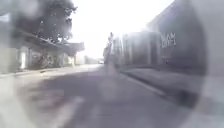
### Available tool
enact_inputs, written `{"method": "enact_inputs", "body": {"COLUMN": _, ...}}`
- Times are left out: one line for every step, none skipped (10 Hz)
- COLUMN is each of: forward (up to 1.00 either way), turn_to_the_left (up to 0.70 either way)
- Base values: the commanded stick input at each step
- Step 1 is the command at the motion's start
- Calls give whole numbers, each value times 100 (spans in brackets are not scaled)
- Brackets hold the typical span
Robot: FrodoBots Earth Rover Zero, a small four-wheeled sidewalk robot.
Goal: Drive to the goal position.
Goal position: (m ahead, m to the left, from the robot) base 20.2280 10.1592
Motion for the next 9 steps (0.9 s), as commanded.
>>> {"method": "enact_inputs", "body": {"forward": 100, "turn_to_the_left": 0}}
{"method": "enact_inputs", "body": {"forward": 100, "turn_to_the_left": 0}}
{"method": "enact_inputs", "body": {"forward": 100, "turn_to_the_left": 0}}
{"method": "enact_inputs", "body": {"forward": 100, "turn_to_the_left": 0}}
{"method": "enact_inputs", "body": {"forward": 100, "turn_to_the_left": 0}}
{"method": "enact_inputs", "body": {"forward": 100, "turn_to_the_left": 0}}
{"method": "enact_inputs", "body": {"forward": 100, "turn_to_the_left": 0}}
{"method": "enact_inputs", "body": {"forward": 100, "turn_to_the_left": 0}}
{"method": "enact_inputs", "body": {"forward": 100, "turn_to_the_left": 0}}
